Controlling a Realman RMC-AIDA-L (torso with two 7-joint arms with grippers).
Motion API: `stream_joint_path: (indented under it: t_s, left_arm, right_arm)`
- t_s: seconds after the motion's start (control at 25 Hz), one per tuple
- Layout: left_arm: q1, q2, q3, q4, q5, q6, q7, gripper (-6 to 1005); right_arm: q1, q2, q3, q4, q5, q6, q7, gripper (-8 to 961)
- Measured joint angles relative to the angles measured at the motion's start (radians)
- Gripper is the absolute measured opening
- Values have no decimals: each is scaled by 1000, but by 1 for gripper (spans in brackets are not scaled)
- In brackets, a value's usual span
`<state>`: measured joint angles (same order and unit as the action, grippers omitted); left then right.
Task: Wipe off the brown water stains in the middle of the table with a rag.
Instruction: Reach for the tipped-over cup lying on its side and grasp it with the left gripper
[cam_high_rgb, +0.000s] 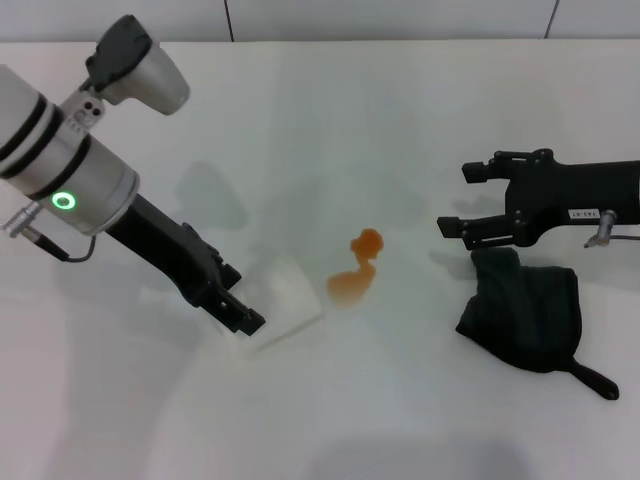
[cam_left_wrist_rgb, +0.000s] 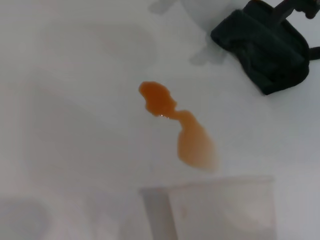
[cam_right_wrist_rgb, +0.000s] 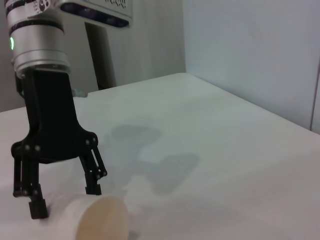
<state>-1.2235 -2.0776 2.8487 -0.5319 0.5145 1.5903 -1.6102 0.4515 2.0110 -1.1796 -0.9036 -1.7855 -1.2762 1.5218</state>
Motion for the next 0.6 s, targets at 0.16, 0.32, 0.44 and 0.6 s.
stream_joint_path:
  t_s: [0.16, 0.32, 0.44, 0.6]
  left_arm:
    - [1, 0, 0, 12, 1, -19, 0, 862]
    - [1, -1, 0, 28, 1, -30, 1, 861]
    - [0, -1, 0, 31, 2, -38, 1, 861]
    - [-1, -1, 0, 45, 3, -51, 1, 861]
  right_arm:
    - [-1, 0, 0, 0, 0, 0, 0, 858]
    - [1, -1, 0, 0, 0, 1, 0, 858]
    - [3, -1, 0, 0, 0, 2, 0, 858]
    - [3, -1, 0, 0, 0, 3, 0, 858]
